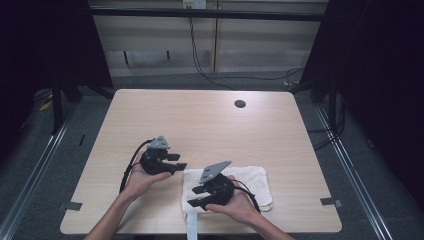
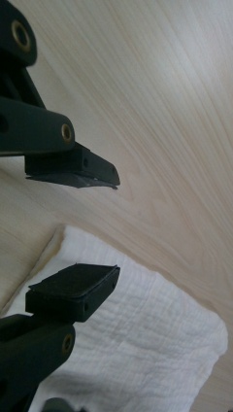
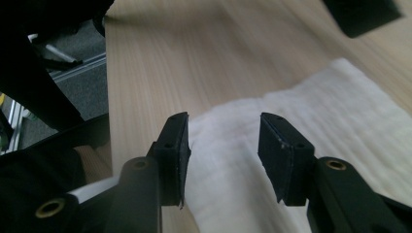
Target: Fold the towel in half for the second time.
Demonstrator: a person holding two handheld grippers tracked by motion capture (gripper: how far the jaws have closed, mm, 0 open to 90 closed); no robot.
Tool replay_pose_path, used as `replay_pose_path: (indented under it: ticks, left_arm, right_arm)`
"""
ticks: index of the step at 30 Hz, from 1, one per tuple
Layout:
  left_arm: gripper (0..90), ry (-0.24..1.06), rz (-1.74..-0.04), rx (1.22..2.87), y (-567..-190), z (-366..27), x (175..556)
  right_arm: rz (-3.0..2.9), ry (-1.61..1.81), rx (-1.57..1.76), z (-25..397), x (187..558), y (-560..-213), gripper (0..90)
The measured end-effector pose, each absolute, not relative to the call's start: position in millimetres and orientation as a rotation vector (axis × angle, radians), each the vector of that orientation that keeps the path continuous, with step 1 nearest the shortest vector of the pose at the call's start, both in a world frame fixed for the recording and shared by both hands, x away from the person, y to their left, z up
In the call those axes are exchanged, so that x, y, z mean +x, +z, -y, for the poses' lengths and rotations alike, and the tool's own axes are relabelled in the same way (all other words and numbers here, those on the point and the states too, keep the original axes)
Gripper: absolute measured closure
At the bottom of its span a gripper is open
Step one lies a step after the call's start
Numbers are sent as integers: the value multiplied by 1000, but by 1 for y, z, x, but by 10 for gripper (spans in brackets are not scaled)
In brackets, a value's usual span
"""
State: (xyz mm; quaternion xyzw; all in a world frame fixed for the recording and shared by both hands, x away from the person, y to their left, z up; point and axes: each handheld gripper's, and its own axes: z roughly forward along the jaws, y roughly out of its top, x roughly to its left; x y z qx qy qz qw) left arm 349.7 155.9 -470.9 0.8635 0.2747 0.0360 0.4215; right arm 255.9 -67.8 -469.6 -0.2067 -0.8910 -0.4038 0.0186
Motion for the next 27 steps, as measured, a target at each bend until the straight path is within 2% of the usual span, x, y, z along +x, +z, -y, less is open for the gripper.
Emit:
replay_pose_path:
  ticks: [4, 12, 18, 23, 27]
  left_arm:
    - [513, 90, -698, 2160, -472, -157, 350]
    - [503, 69, -669, 2185, -475, -151, 348]
    - [491, 67, -647, 2187, -473, -148, 344]
    - [487, 65, -660, 2191, -475, -149, 346]
    - [485, 63, -667, 2182, -475, -152, 348]
  right_arm:
    - [2817, -1229, -573, 48, 254, -479, 610]
    - [2869, -1148, -559, 46, 248, -493, 519]
    - [2948, -1145, -514, 45, 242, -495, 519]
    - [2992, -1163, -508, 46, 242, -495, 657]
    - [2986, -1185, -521, 48, 245, -496, 717]
